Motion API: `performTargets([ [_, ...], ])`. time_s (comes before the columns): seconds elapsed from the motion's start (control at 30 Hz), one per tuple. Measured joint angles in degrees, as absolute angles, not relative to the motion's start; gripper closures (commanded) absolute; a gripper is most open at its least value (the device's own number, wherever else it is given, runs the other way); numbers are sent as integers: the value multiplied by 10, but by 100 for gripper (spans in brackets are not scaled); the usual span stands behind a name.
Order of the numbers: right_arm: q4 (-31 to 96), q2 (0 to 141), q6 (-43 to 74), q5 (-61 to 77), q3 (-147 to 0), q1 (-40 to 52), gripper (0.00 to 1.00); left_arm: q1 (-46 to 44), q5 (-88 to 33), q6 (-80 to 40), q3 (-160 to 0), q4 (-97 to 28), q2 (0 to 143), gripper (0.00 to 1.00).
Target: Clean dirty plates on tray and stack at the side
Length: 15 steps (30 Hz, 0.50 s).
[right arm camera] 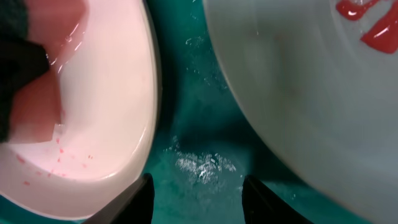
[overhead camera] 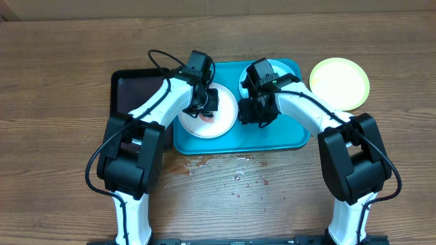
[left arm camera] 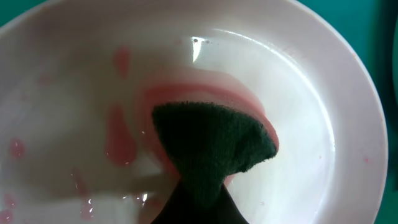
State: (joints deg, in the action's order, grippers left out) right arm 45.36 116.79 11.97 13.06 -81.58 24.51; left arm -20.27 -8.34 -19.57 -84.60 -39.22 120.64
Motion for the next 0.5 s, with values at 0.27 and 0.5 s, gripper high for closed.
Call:
performTargets([
  [0.27, 476, 1168, 119, 147, -846, 245, 48, -203, -79, -198, -846, -392, 1206, 96],
  [0.5, 438, 1174, 118, 153, -847, 245, 54, -203, -79, -207, -846, -392, 1206, 96],
])
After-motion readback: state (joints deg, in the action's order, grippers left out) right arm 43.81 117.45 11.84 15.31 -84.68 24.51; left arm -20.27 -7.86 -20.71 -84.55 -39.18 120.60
